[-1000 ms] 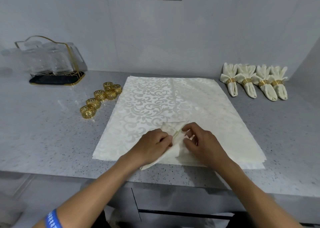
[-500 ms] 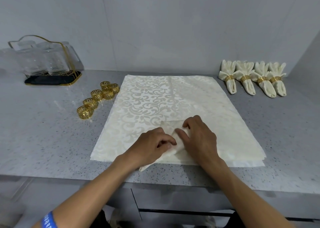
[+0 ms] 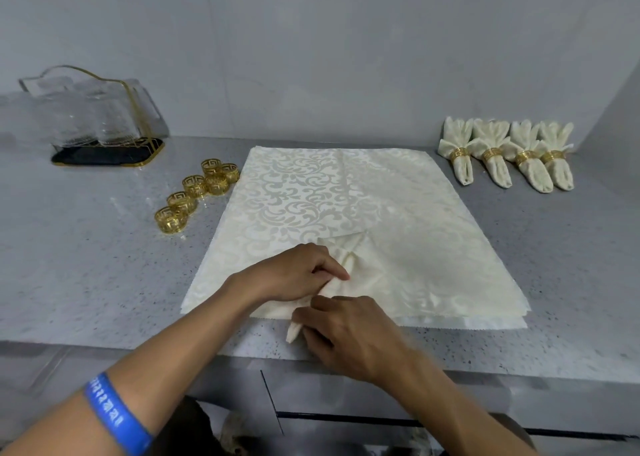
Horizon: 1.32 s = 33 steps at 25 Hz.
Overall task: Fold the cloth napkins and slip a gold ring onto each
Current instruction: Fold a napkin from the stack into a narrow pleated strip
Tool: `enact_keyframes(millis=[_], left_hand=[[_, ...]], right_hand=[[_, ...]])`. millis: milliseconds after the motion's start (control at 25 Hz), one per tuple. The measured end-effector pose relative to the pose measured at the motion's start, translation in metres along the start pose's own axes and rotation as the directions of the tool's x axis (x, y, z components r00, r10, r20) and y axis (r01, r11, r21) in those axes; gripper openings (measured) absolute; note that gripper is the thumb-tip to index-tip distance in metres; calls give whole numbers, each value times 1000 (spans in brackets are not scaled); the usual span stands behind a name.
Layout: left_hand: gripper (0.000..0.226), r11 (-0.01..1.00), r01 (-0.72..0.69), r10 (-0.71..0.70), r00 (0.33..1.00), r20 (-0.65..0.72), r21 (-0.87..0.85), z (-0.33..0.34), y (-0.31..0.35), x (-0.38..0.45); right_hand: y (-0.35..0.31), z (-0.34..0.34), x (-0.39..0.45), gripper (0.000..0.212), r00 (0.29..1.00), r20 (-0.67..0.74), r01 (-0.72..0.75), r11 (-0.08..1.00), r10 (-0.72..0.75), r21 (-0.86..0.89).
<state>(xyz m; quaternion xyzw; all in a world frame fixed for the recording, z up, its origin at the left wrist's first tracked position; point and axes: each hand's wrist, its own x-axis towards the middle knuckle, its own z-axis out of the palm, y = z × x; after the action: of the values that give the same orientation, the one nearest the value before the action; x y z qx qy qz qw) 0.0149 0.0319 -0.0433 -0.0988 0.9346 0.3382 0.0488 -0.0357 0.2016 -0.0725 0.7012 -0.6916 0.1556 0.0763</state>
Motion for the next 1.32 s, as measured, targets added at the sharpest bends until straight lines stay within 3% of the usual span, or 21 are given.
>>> enact_keyframes(millis=[80,200,320,400,520,680,880,1040,1160,1320], left_hand=[[33,999,-8,8,1000,1,53,0,1,2],[33,980,-28,41,997,-64,195,2,3,5],[32,936,-62,98,991,-88,347,1,9,2],[32,882,-133,206,972,-116,453,1,9,-3],[33,853,-180,282,949,-142,490,10,8,-4],[31,909,-182,257,953,-162,374,23,9,-3],[23,975,-177,197,968,-157,136,11,-4,-9],[22,959,-219,256,944,-209,182,16,-12,-7],[16,950,-253,297,913,-279,184,18,-15,-8],[24,862,-277,406,878,-253,423,24,-21,-9]], right_hand=[[-2,-7,-9,29,997,-21,-81,997,81,-18],[-7,-11,-23,43,934,-141,-345,932,329,-113],[-16,-13,-28,21,861,-84,-507,860,502,-62],[0,-27,-35,10,839,-39,-542,840,543,19],[54,-44,-53,16,837,-204,-524,851,508,-28],[92,-36,-62,7,879,-177,-467,874,442,-139],[89,-22,-62,20,901,-239,-409,892,362,-190],[87,-21,-52,5,899,-293,-388,901,324,-194],[79,-15,-36,10,947,-258,-230,964,191,-131],[87,-14,-41,24,975,-138,-170,985,172,25]])
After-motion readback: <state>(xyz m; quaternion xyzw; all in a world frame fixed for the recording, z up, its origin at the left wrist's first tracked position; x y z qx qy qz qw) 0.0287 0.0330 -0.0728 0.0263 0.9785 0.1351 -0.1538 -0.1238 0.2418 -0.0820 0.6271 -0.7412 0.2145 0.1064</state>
